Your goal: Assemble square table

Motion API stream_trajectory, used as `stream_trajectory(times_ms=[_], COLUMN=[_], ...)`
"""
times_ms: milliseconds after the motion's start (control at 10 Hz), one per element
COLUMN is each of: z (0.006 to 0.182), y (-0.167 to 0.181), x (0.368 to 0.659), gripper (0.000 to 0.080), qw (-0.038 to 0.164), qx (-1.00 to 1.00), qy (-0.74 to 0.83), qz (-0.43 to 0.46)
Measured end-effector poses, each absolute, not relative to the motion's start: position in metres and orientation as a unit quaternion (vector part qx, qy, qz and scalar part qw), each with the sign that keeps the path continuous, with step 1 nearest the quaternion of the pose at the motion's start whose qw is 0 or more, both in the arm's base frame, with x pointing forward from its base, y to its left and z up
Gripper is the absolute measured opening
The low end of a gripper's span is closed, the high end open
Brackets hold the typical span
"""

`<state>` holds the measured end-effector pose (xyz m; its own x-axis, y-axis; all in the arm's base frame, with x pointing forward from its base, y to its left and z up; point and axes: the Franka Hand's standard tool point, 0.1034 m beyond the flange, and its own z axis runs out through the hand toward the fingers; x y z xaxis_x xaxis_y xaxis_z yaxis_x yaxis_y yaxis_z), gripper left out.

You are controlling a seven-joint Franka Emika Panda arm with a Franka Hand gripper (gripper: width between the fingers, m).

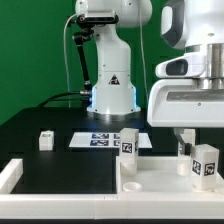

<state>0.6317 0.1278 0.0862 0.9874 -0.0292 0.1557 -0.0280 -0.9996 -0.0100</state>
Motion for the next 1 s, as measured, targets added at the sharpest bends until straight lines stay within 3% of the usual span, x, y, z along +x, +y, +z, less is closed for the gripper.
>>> stream_trajectory(times_ms=[100, 300, 600, 700, 800, 900, 1000], z=[0.084, 0.061, 0.062, 0.061, 0.061, 0.061, 0.061], y=[0.120, 0.101, 0.102, 0.102, 0.103, 0.103, 0.103], x=[0.632, 0.622, 0.622, 0.622, 0.622, 0.622, 0.622], gripper=[0.0649, 0.0649, 0.0640, 0.0456, 0.0456, 0.0282, 0.0285], qw=[-0.001, -0.008, -0.006, -0.005, 0.000, 0.003, 0.006], qx=[-0.994, -0.988, -0.990, -0.991, -0.995, -0.996, -0.997], qy=[-0.063, -0.134, -0.112, -0.110, -0.064, -0.034, 0.002], qz=[-0.091, -0.080, -0.081, -0.081, -0.080, -0.080, -0.080])
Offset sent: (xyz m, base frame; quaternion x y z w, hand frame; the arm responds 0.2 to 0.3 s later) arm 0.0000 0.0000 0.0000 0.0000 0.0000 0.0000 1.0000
